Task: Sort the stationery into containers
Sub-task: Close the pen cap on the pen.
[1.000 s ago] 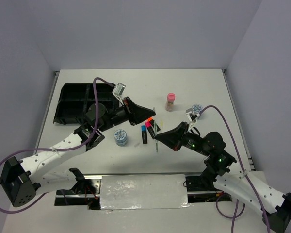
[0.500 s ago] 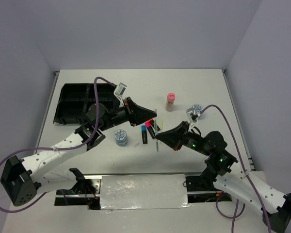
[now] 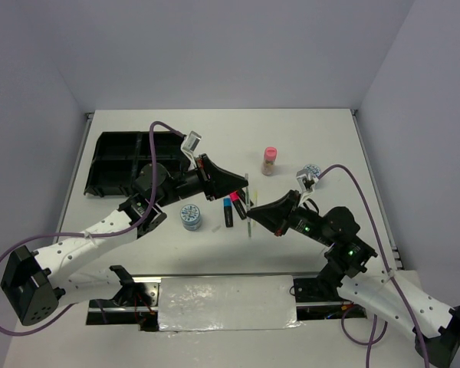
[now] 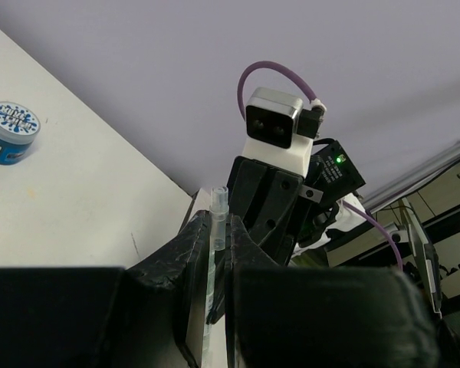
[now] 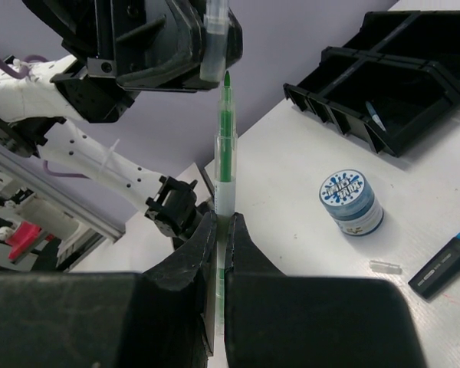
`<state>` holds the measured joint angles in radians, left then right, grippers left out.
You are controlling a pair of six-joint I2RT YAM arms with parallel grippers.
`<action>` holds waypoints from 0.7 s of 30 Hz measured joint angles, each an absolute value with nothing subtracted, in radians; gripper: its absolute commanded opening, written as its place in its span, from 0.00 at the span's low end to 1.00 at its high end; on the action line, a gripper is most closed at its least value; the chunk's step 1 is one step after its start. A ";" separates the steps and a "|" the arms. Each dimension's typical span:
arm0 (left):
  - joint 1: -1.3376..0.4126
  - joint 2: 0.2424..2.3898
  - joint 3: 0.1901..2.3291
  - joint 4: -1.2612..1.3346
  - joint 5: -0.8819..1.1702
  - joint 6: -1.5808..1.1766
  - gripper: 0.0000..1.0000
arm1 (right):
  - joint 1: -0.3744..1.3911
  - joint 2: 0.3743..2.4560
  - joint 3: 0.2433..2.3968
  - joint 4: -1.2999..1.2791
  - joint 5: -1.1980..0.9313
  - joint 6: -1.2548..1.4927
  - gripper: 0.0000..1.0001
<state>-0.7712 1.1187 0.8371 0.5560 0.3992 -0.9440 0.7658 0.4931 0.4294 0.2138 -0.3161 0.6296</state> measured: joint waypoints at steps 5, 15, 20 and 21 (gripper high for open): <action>-0.771 1.119 0.830 0.569 0.399 -0.942 0.00 | 0.766 0.496 0.446 0.204 -0.311 0.630 0.00; -0.771 1.126 0.828 0.574 0.397 -0.941 0.00 | 0.766 0.510 0.453 0.194 -0.308 0.629 0.00; -0.771 1.123 0.829 0.545 0.368 -0.919 0.00 | 0.766 0.529 0.455 0.190 -0.308 0.629 0.00; -0.771 1.122 0.831 0.534 0.362 -0.914 0.00 | 0.766 0.532 0.455 0.189 -0.309 0.629 0.00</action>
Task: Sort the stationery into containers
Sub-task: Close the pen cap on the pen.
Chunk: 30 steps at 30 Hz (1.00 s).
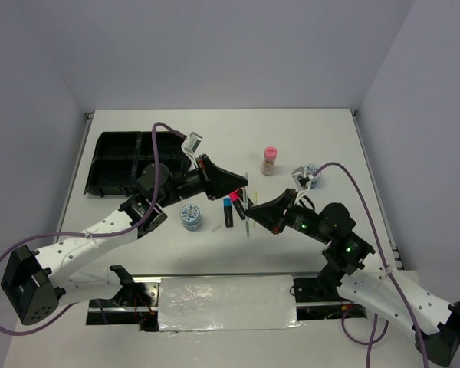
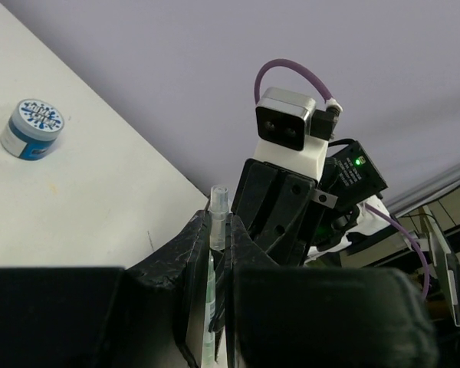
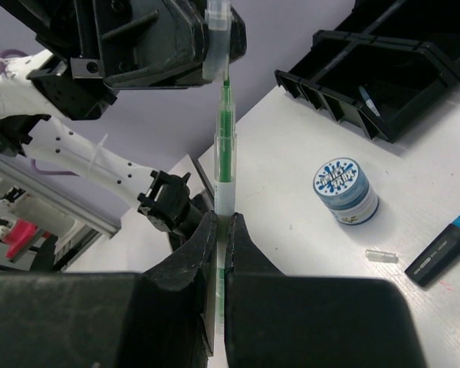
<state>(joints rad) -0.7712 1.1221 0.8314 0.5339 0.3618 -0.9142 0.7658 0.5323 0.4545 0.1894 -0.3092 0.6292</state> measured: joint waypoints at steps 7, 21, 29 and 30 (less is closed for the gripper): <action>-0.771 1.122 0.867 0.499 0.339 -0.890 0.00 | 0.766 0.525 0.455 0.187 -0.315 0.629 0.00; -0.771 1.122 0.867 0.498 0.341 -0.889 0.00 | 0.766 0.514 0.477 0.167 -0.308 0.614 0.00; -0.771 1.118 0.861 0.492 0.345 -0.887 0.00 | 0.766 0.553 0.501 0.166 -0.308 0.611 0.00; -0.770 1.117 0.861 0.492 0.344 -0.886 0.00 | 0.766 0.554 0.503 0.165 -0.309 0.611 0.00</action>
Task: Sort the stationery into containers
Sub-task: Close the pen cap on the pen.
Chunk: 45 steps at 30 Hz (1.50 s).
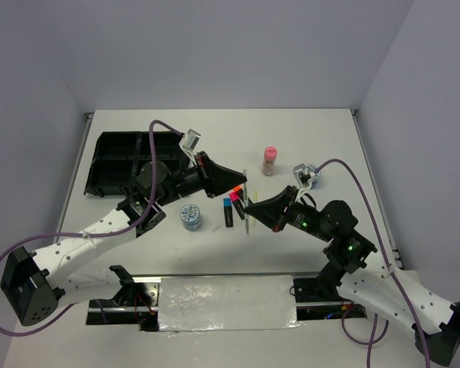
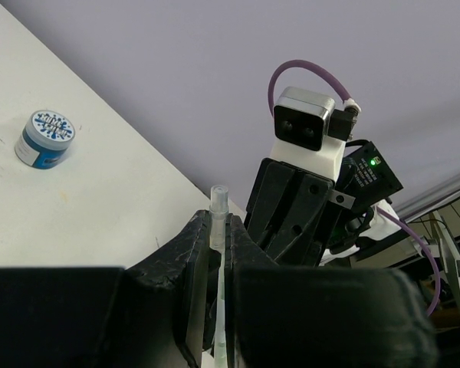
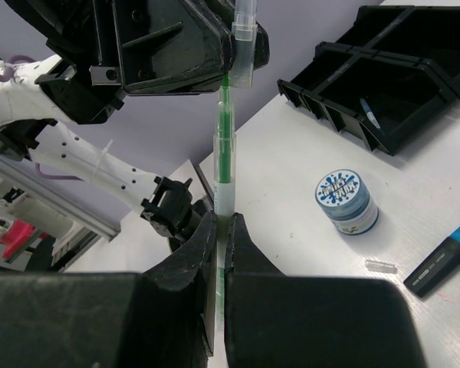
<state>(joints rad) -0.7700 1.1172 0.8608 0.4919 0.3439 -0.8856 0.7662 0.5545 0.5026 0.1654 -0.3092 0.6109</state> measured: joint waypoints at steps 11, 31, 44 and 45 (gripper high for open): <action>-0.770 1.087 0.861 0.453 0.319 -0.861 0.00 | 0.766 0.559 0.504 0.171 -0.329 0.612 0.00; -0.770 1.087 0.862 0.465 0.316 -0.866 0.00 | 0.766 0.565 0.503 0.171 -0.333 0.612 0.00; -0.770 1.087 0.848 0.480 0.316 -0.866 0.00 | 0.766 0.596 0.530 0.160 -0.313 0.600 0.00; -0.770 1.087 0.848 0.480 0.315 -0.865 0.00 | 0.766 0.598 0.532 0.160 -0.313 0.600 0.00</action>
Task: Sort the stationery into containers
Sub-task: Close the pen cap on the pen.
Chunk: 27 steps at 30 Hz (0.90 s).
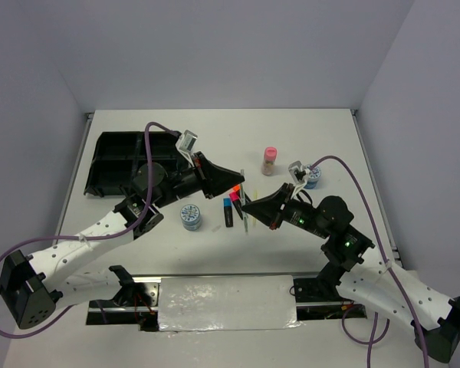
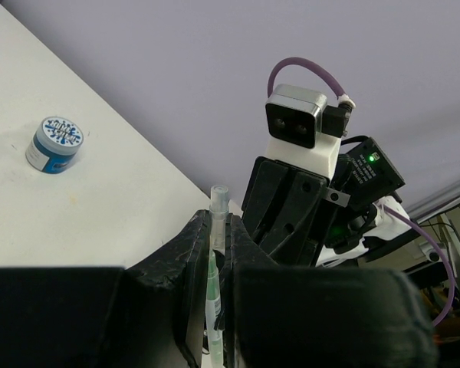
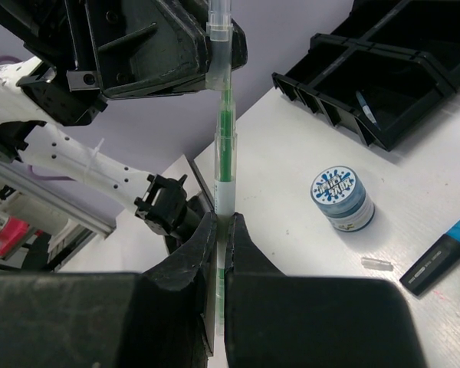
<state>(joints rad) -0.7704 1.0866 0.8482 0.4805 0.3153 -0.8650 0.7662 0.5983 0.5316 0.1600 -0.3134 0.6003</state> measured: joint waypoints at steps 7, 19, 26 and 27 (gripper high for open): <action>-0.770 1.085 0.848 0.479 0.307 -0.863 0.00 | 0.766 0.599 0.533 0.160 -0.314 0.601 0.00; -0.772 1.068 0.882 0.418 0.262 -0.819 0.00 | 0.766 0.595 0.533 0.157 -0.320 0.601 0.00; -0.771 1.069 0.890 0.418 0.253 -0.815 0.00 | 0.766 0.585 0.533 0.155 -0.329 0.601 0.00; -0.771 1.069 0.890 0.419 0.254 -0.815 0.00 | 0.766 0.585 0.533 0.155 -0.329 0.601 0.00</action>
